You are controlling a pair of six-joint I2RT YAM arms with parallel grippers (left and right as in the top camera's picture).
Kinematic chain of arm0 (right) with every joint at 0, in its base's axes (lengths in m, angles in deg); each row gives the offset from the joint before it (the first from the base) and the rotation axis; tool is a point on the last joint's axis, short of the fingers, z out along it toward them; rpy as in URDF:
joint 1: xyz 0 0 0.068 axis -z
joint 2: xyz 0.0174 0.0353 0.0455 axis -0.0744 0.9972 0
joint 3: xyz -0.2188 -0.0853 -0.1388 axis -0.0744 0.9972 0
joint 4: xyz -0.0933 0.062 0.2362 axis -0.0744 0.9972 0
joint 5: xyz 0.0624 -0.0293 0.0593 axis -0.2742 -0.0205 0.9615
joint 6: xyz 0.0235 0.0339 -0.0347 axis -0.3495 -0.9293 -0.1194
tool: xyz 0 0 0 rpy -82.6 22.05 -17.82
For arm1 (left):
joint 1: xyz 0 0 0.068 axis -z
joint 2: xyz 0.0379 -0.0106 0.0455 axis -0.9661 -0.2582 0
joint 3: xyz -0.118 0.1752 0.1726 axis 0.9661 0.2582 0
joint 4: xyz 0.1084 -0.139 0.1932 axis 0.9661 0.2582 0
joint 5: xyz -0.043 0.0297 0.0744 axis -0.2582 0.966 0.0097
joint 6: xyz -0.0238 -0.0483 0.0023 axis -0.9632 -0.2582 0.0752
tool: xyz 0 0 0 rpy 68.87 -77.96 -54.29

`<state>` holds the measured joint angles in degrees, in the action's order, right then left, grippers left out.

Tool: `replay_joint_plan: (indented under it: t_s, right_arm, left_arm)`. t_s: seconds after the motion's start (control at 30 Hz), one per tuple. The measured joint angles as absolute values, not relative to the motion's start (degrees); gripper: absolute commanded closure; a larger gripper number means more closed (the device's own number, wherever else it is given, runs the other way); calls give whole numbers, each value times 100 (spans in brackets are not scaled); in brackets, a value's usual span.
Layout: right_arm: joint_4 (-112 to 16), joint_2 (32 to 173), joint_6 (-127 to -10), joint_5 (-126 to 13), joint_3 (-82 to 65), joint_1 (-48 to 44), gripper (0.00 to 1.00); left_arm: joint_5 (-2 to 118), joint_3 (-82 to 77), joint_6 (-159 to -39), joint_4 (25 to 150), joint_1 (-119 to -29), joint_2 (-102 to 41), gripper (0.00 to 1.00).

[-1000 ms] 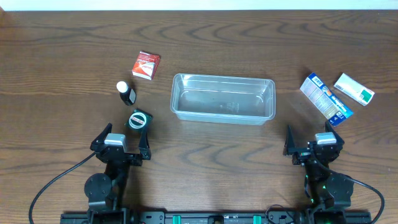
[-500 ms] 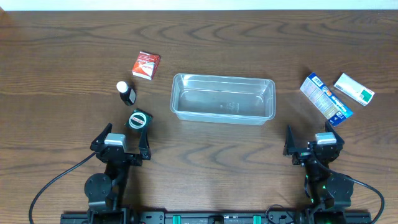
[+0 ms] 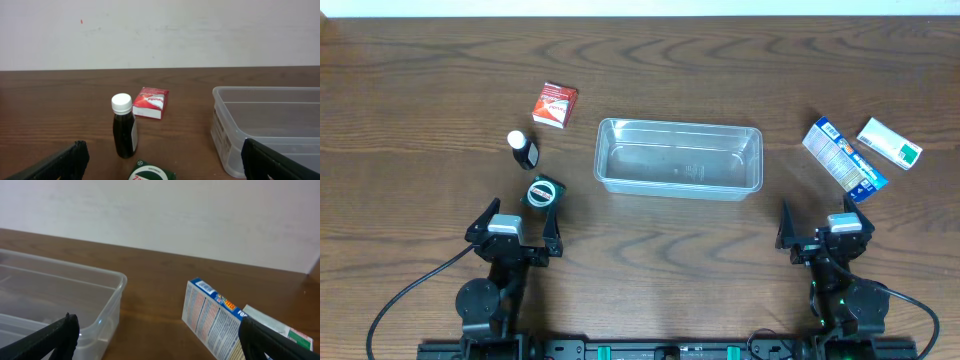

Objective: Pack container
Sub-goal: 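Move the right gripper toward the blue KOOL FEVER box, then grasp the blue KOOL FEVER box with the right gripper and lift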

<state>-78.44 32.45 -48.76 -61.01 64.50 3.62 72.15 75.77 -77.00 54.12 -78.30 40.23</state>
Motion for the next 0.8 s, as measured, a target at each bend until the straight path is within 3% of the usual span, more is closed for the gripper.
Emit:
replay_joint_plan:
  t_s: [0.5, 0.8]
  right_arm:
    - [-7619, 3392, -5186, -6096, 6327, 362, 1]
    - [-6594, 5704, -5278, -6136, 4111, 458, 1]
  left_arm:
    - [7215, 7577, -7700, 5412, -7830, 4023, 2]
    - [7213, 7577, -7700, 5412, -7830, 4019, 2]
